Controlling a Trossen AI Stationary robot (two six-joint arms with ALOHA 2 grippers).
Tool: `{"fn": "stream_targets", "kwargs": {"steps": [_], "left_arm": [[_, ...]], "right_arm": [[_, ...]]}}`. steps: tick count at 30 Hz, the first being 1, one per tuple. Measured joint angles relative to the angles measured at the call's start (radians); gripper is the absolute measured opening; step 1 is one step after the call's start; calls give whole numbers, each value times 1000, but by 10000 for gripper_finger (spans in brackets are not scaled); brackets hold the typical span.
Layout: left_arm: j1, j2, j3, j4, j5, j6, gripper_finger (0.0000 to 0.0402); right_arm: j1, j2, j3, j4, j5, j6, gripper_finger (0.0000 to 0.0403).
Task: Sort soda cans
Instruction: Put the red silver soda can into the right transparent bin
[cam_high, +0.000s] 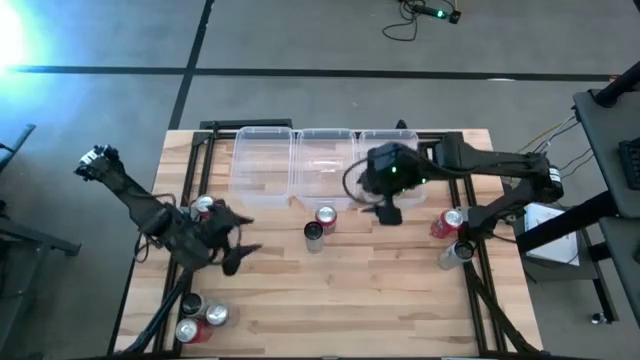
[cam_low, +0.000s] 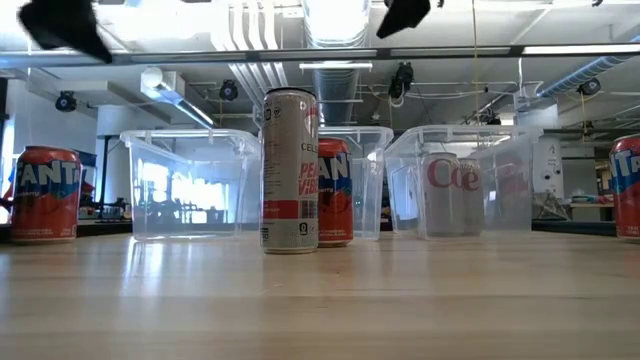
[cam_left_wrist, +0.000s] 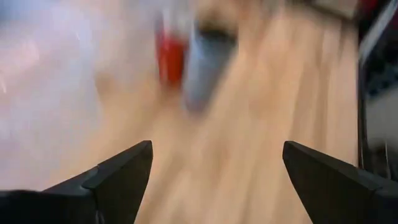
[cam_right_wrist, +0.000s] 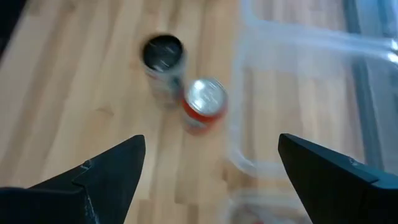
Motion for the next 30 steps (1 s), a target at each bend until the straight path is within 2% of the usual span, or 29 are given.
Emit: {"fn": "stream_targets", "kwargs": {"steps": [2, 5, 7, 10, 16, 21, 30], "left_arm": [[-1, 47, 41, -89, 135, -71, 345], [-1, 122, 95, -99, 317, -91, 345], [-4, 176, 134, -101, 396, -90, 345], [-19, 255, 207, -138, 458, -46, 345], [-60, 409, 369, -332, 495, 28, 345], [-116, 499, 466, -358, 499, 65, 345], [-277, 539, 478, -371, 490, 42, 345]], "right_arm": [[36, 16, 0, 15, 5, 16, 364], [84, 40, -1, 38, 57, 52, 364], [115, 55, -1, 48, 104, 80, 364], [163, 80, -1, 58, 165, 128, 364], [268, 122, -1, 67, 303, 253, 364], [362, 164, -1, 68, 397, 371, 364], [493, 280, -1, 152, 521, 574, 364]]}}
